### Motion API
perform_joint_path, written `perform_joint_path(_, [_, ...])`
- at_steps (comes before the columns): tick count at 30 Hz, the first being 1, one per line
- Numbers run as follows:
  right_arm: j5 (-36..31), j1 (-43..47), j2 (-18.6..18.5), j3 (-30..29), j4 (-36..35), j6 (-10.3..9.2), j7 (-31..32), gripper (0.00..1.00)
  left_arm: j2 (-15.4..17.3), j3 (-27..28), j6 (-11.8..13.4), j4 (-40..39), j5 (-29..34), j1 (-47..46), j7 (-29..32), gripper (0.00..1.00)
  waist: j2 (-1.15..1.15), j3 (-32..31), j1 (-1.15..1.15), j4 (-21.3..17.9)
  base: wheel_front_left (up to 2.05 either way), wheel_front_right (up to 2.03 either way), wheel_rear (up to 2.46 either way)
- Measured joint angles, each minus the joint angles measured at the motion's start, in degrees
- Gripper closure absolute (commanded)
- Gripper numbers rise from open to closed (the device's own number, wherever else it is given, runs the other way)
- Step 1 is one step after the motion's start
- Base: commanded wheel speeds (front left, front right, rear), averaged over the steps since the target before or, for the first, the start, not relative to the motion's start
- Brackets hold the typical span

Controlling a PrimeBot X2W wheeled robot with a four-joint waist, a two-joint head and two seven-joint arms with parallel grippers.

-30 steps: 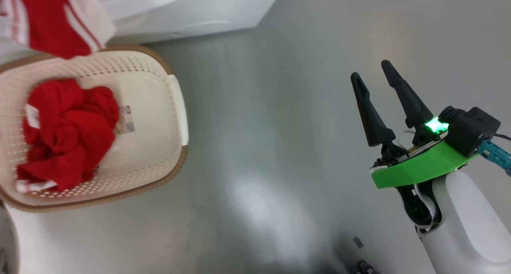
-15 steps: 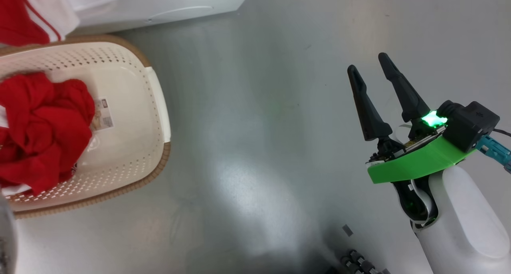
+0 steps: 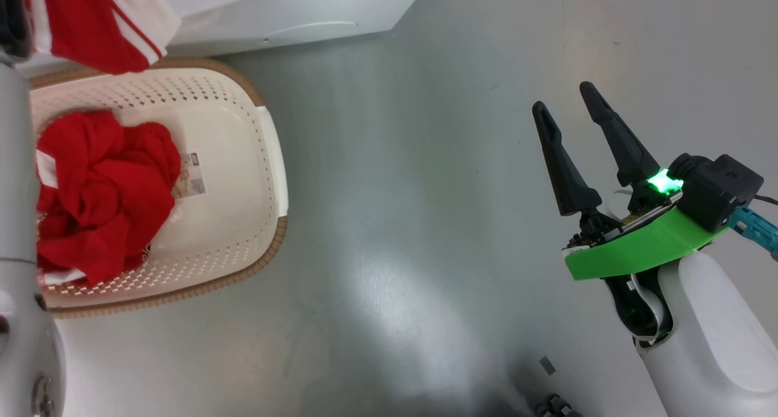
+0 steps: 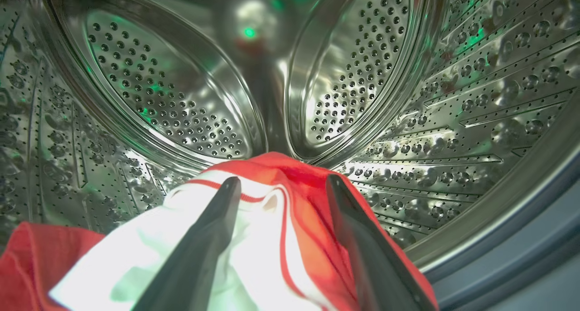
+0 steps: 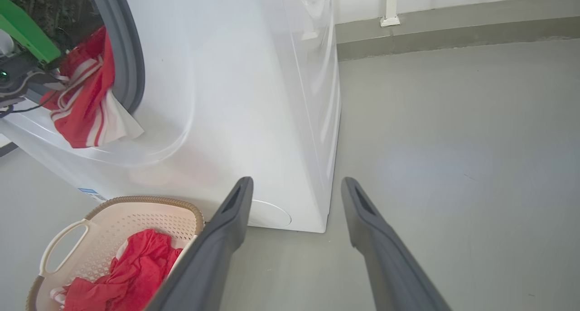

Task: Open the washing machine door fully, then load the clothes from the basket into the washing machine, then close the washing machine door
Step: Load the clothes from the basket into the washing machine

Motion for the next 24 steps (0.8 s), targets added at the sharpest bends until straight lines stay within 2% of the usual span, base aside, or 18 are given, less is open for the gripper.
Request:
perform_joint_path(12, [0.01, 0.06, -0.11, 0.18, 0.35, 0.00, 0.00, 0.00, -0.29, -0.45, -0.55, -1.76, 0.04, 4.15, 0.00, 0.00, 0.00, -2.62, 0.00, 1.14, 0.00, 0.00, 0.00])
perform_joint_path(24, [0.05, 0.63, -0.09, -0.37, 0.56, 0.00, 0.00, 0.00, -0.43, 0.12, -1.58, -12.80, -0.90, 15.89, 0.01, 0.00, 0.00, -4.78, 0.00, 2.13, 0.00, 0.00, 0.00])
